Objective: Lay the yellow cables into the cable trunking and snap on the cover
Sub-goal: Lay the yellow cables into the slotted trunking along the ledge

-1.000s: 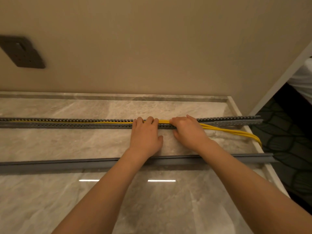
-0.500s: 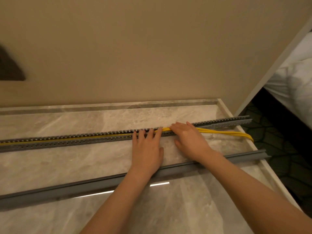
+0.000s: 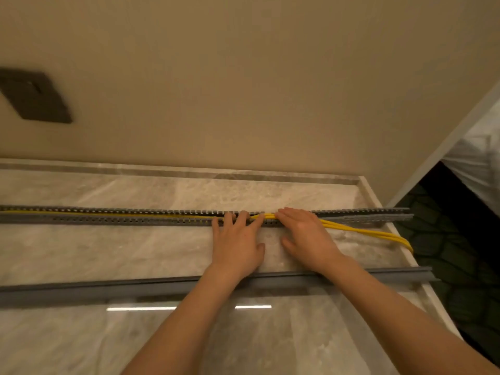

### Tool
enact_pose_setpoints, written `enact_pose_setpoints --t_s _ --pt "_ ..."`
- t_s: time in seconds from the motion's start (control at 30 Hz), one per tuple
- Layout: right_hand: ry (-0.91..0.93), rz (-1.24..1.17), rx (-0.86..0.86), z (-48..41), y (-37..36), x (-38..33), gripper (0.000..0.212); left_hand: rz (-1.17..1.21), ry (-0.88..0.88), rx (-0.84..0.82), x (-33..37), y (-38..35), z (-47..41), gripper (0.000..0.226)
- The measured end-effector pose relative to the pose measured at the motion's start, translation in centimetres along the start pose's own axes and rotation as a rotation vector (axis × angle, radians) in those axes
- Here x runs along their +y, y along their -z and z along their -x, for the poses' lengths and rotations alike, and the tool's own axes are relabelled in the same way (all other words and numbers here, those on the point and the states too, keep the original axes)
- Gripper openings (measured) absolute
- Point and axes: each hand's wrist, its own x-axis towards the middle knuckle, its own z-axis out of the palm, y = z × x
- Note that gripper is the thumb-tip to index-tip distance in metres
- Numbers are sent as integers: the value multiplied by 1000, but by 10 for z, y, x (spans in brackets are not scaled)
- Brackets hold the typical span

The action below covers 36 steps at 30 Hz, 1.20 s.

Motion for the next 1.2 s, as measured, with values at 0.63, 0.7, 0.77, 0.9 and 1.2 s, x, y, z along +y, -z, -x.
enact_pose_setpoints --t_s 0.63,0.7,0.77,0.9,1.2 --pt "60 -375 33 -6 -8 28 49 115 274 -41 25 8 -13 46" --pt "30 -354 83 -12 -6 24 33 84 261 -30 26 11 -15 41" --pt "-21 -305 150 -19 -4 17 19 54 244 -1 25 13 -15 36" --pt "-98 -239 181 -28 -4 14 15 66 217 23 23 10 -11 39" --pt "11 -229 153 -33 3 17 16 -6 79 133 23 -4 1 55"
